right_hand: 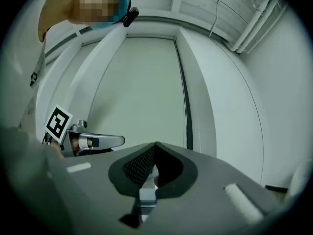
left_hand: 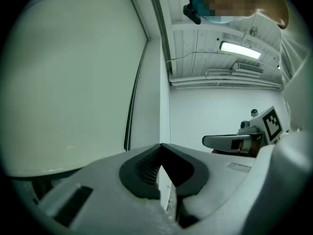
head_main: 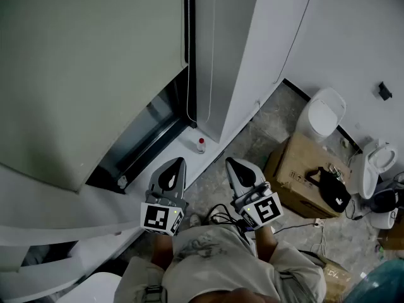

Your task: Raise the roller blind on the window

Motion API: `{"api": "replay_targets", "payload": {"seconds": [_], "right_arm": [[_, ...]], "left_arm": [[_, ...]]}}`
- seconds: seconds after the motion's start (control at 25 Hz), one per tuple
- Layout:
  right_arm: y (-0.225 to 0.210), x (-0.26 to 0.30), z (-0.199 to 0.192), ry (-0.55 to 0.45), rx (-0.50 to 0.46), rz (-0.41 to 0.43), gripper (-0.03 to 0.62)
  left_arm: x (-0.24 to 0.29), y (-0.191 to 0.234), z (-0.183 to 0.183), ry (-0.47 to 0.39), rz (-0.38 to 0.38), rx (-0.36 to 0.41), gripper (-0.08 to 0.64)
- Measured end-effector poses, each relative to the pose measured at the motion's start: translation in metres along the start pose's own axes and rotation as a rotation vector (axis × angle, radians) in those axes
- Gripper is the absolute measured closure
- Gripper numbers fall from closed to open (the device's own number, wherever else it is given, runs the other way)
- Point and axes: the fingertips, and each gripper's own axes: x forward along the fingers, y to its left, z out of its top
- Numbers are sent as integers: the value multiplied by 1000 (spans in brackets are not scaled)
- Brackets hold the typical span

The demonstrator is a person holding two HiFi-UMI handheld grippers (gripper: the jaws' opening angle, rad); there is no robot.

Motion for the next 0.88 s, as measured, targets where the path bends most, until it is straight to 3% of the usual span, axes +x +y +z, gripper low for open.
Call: {"api": "replay_targets", "payload": {"seconds": [0.52,0.88], "right_arm": [[-11,0,-1,-19,-4,-26,581],[-33,-13,1,-31,4,12,581]], "left_arm": [[6,-4,-6,6,6,-15,555],[22,-25,-4,-2,41,-14,555]]}}
